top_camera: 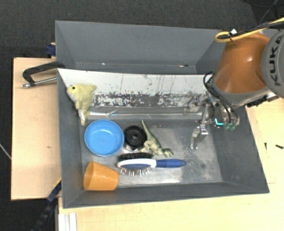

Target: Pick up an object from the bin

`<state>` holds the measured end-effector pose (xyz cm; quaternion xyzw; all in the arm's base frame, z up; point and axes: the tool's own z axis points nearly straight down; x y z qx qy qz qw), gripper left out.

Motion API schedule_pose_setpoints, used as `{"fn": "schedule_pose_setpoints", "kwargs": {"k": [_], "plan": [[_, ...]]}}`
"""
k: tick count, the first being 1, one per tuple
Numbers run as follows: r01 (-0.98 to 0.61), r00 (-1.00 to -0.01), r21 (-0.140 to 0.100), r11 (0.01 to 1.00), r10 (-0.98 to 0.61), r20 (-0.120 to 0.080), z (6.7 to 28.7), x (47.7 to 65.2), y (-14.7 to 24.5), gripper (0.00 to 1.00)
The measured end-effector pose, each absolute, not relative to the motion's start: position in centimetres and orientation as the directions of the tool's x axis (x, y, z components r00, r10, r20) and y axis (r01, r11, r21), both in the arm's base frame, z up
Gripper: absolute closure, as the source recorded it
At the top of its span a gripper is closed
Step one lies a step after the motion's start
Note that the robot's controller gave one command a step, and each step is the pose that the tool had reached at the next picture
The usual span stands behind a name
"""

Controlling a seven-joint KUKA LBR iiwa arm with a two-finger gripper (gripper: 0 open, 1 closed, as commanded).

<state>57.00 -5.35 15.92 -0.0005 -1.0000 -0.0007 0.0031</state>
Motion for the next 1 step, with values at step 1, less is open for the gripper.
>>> {"fn": "schedule_pose_setpoints", "kwargs": {"k": [1], "plan": [[0.072, -0.997, -0.001, 0.997, 0.071, -0.022, 8.90, 54.73, -4.18, 0.00]]}}
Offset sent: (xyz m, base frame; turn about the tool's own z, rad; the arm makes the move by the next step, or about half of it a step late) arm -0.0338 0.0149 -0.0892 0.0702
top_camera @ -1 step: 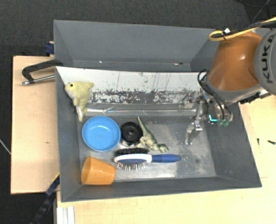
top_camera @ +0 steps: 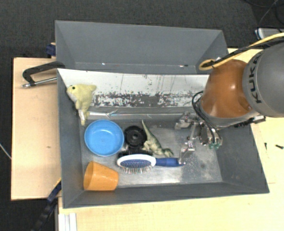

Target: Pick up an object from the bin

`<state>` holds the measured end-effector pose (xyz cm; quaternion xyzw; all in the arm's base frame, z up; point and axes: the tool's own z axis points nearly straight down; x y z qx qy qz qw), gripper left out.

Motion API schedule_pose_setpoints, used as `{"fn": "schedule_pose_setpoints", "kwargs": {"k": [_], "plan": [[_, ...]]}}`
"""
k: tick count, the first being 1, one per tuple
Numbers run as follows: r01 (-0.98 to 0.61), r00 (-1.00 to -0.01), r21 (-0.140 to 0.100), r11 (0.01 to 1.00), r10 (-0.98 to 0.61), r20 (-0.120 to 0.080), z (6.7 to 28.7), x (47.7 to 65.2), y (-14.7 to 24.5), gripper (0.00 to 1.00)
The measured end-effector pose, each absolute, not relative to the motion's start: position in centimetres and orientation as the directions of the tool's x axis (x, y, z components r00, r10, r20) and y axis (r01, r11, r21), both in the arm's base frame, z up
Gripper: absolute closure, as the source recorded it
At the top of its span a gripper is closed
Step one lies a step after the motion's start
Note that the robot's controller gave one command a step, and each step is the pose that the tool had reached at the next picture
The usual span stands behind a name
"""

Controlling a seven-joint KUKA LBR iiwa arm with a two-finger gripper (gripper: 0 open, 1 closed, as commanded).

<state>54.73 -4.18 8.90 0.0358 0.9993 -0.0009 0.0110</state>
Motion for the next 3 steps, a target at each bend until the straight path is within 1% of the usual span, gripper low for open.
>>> {"fn": "schedule_pose_setpoints", "kwargs": {"k": [1, 2, 3], "plan": [[-0.005, -1.000, 0.003, 1.000, -0.005, 0.001, 10.7, 50.8, 1.5, 0.00], [0.051, -0.999, 0.002, 0.999, 0.051, -0.005, 7.2, 51.4, 1.8, 0.00], [0.051, -0.999, 0.002, 0.999, 0.051, -0.019, 7.5, 51.7, 1.8, 1.00]]}}
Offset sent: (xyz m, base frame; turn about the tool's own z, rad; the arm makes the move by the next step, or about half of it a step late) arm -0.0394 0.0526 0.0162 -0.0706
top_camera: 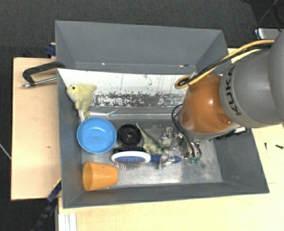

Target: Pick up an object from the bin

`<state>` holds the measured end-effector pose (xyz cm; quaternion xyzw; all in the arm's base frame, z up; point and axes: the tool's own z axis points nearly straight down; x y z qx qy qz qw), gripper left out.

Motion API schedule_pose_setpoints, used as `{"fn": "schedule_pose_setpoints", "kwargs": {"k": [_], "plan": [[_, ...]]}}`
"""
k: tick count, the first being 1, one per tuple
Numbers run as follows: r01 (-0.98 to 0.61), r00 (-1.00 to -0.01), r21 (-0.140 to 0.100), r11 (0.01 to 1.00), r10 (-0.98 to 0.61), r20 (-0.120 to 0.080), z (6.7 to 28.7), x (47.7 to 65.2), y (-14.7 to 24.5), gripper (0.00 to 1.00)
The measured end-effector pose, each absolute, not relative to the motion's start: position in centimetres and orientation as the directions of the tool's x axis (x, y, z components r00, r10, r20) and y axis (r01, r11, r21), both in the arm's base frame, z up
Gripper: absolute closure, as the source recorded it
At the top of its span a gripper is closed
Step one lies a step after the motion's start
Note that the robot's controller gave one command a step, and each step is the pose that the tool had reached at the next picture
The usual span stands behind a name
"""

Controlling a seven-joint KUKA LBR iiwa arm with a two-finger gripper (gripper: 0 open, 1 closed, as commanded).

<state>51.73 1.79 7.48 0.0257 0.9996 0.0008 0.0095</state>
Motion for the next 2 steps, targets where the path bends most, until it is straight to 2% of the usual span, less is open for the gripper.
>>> {"fn": "schedule_pose_setpoints", "kwargs": {"k": [1, 2], "plan": [[-0.023, -1.000, 0.001, 1.000, -0.023, -0.012, 18.7, 52.2, 2.5, 1.00], [0.004, -1.000, 0.001, 1.000, 0.004, -0.014, 36.9, 53.3, 1.5, 1.00]]}}
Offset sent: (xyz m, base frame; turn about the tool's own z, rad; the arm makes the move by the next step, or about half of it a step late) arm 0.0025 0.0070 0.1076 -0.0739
